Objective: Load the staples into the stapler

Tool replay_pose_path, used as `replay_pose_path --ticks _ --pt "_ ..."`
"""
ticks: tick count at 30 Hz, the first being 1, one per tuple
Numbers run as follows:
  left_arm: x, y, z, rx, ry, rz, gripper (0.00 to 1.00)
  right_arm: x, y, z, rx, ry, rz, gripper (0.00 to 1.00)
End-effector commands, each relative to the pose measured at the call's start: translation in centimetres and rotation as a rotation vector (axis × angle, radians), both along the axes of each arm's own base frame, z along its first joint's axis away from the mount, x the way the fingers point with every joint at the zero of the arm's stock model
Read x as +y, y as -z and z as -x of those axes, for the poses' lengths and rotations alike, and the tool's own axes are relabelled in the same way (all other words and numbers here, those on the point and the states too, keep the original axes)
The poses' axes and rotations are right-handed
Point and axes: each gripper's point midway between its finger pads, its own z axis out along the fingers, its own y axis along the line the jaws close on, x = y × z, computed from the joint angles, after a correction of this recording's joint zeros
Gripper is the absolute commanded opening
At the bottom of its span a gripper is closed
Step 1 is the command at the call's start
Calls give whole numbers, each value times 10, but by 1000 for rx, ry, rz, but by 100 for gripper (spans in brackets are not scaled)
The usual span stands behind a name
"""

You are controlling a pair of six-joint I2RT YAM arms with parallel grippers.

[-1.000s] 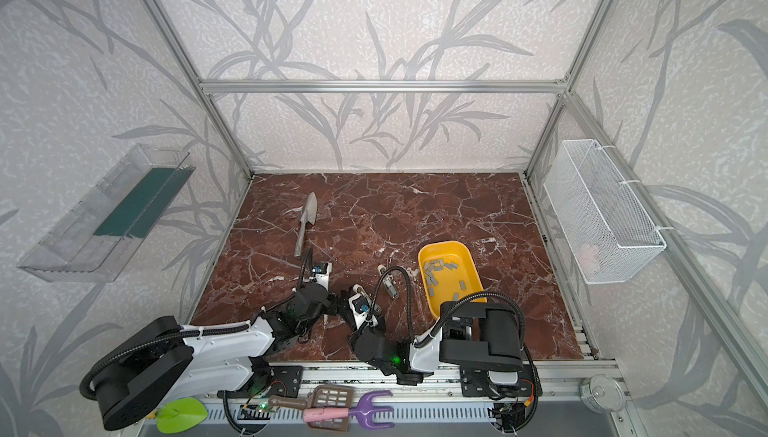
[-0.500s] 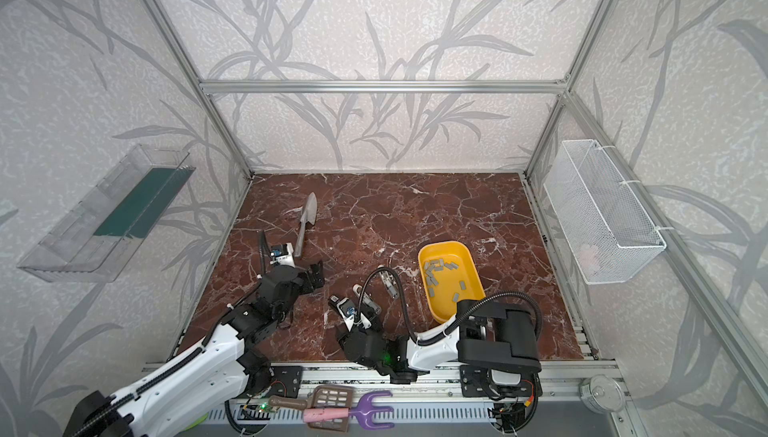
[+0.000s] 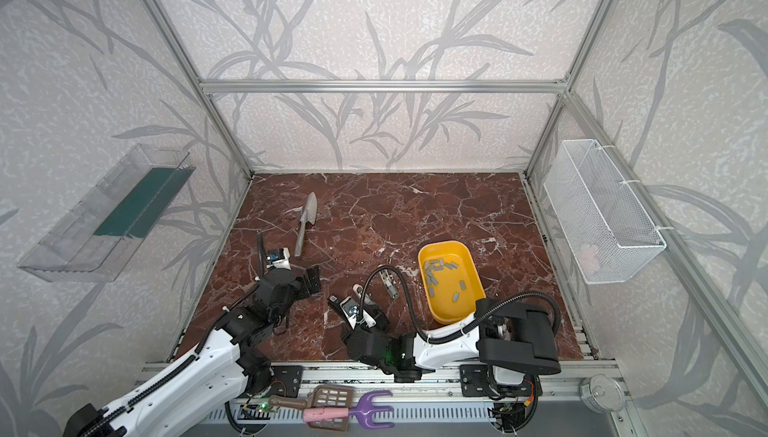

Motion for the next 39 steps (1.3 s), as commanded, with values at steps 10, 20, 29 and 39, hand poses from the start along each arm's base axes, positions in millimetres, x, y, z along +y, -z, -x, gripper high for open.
replay_pose_path --ticks 10,20,29,39 --pt "20 -22 12 -17 -112 44 99 10 27 -19 16 77 43 40" --pt "29 -33 17 -70 -131 49 99 34 39 -42 70 191 53 21" --pt "20 -41 5 -62 -111 40 99 56 58 -73 161 309 79 19" --pt "15 -48 1 -106 -91 65 100 60 0 -54 96 148 -20 73"
